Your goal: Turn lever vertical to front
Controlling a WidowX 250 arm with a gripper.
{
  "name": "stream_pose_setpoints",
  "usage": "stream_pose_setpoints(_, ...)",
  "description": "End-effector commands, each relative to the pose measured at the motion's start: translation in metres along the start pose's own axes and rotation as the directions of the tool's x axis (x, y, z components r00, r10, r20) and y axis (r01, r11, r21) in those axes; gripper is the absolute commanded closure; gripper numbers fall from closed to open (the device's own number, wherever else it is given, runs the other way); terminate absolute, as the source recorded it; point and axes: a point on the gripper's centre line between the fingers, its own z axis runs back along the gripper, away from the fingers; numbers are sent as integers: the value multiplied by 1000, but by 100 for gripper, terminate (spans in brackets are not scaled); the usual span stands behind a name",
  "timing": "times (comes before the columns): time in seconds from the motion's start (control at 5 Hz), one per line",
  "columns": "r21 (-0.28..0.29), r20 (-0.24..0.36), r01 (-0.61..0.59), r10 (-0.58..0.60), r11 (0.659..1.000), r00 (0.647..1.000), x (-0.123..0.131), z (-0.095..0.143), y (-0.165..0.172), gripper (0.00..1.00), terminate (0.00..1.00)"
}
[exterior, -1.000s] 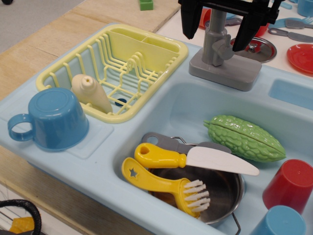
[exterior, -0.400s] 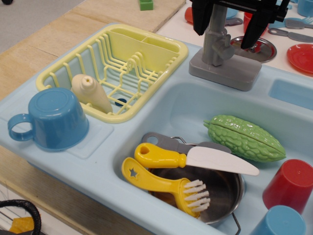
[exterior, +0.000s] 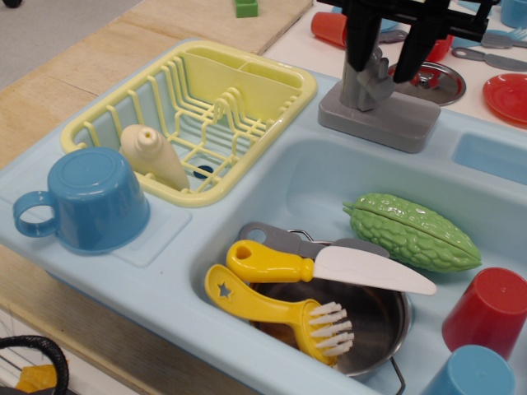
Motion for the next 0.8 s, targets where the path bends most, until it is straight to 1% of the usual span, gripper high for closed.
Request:
stream_pose_setpoints(0.0,-14,33,-33,34,999,999,7,7,6,100,0)
stream_pose_setpoints(0.2,-20,11,-81,81,997,997,-1,8,9,100,0)
stream_pose_setpoints(0.4,-29,4,-142,142,990,990,-13,6,17,100,0)
stream_pose_setpoints(0.6,-26,-21,-186,185,982,982,-19,5,25,100,0)
